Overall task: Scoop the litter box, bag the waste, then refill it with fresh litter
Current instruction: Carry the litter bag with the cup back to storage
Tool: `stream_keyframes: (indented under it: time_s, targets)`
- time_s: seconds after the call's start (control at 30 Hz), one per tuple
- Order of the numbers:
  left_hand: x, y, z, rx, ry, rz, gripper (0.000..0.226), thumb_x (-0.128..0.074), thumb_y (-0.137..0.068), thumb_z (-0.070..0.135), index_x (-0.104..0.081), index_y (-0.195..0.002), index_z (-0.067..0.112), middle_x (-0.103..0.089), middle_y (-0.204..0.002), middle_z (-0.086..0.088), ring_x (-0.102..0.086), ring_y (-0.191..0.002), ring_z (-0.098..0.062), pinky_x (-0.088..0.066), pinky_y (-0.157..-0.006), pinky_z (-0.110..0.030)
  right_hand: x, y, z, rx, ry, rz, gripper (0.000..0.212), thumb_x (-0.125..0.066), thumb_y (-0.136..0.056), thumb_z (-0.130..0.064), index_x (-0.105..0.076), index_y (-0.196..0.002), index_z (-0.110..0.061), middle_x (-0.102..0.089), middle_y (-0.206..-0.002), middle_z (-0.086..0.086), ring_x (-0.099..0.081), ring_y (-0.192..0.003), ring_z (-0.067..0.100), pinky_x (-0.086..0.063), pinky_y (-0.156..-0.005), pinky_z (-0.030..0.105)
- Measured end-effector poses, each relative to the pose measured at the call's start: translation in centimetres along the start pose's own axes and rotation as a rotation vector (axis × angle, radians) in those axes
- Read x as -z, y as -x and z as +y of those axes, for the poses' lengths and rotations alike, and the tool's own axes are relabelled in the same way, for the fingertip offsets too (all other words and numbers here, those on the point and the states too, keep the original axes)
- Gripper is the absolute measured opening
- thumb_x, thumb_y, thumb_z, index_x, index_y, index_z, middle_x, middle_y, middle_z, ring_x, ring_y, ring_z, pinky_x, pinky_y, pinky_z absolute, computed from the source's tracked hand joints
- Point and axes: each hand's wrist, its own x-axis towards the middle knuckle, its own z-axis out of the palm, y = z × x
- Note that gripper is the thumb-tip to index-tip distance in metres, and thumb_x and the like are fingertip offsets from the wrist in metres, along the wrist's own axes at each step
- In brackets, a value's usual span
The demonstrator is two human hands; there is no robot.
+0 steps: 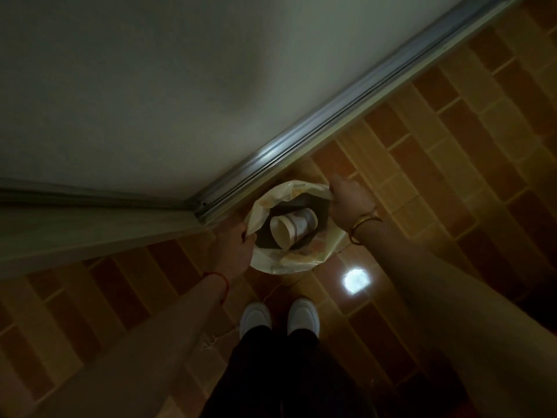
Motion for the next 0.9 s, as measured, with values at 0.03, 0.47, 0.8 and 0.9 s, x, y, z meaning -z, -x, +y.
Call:
stream_keyframes:
  time_s: [0.03, 0.47, 0.8, 0.9]
  targets:
    - [-0.4, -0.4, -0.5, 0.008, 0.017, -0.008, 0.022, -0.055, -0.097, 0.033, -0.064, -0.106, 0.015, -0.065, -0.099, -0.007, -0.063, -0.093, -0.024, -0.055, -0.083, -0.045, -0.5, -0.4, 0.0, 0.003, -0.001, 0.000, 0.024, -0.059, -0.084, -0.012, -0.051, -0.107, -0.009, -0.059, -0.101, 0.012, -0.059, -0.090, 0.033, -0.032, -0.061, 0.029]
    - [-2.8, -4.1, -2.8, 0.037, 0.017, 0.021, 0.019, -0.057, -0.097, 0.029, -0.065, -0.102, 0.012, -0.066, -0.096, -0.009, -0.064, -0.090, -0.026, -0.056, -0.080, -0.047, -3.4, -3.3, -0.2, -0.030, -0.012, 0.013, 0.022, -0.051, -0.085, -0.006, -0.051, -0.107, -0.008, -0.057, -0.103, 0.014, -0.054, -0.083, 0.031, -0.032, -0.060, 0.030]
    - [-2.5, -5.4, -2.8, 0.055, -0.037, -0.055, 0.026, -0.052, -0.099, 0.031, -0.063, -0.112, 0.012, -0.066, -0.104, -0.009, -0.063, -0.096, -0.026, -0.054, -0.084, -0.044, -5.2, -4.3, -0.4, -0.173, -0.112, -0.008, 0.019, -0.047, -0.084, -0.002, -0.056, -0.100, -0.006, -0.060, -0.101, 0.018, -0.055, -0.081, 0.030, -0.040, -0.061, 0.033]
    - [-2.2, -4.3, -1.9, 0.101, -0.035, -0.112, 0.014, -0.049, -0.100, 0.021, -0.058, -0.101, 0.010, -0.062, -0.099, -0.008, -0.059, -0.095, -0.024, -0.048, -0.079, -0.035, -4.6, -3.2, -0.6, -0.192, -0.105, -0.044, 0.026, -0.049, -0.088, -0.010, -0.057, -0.112, -0.005, -0.062, -0.107, 0.018, -0.060, -0.094, 0.034, -0.045, -0.066, 0.035]
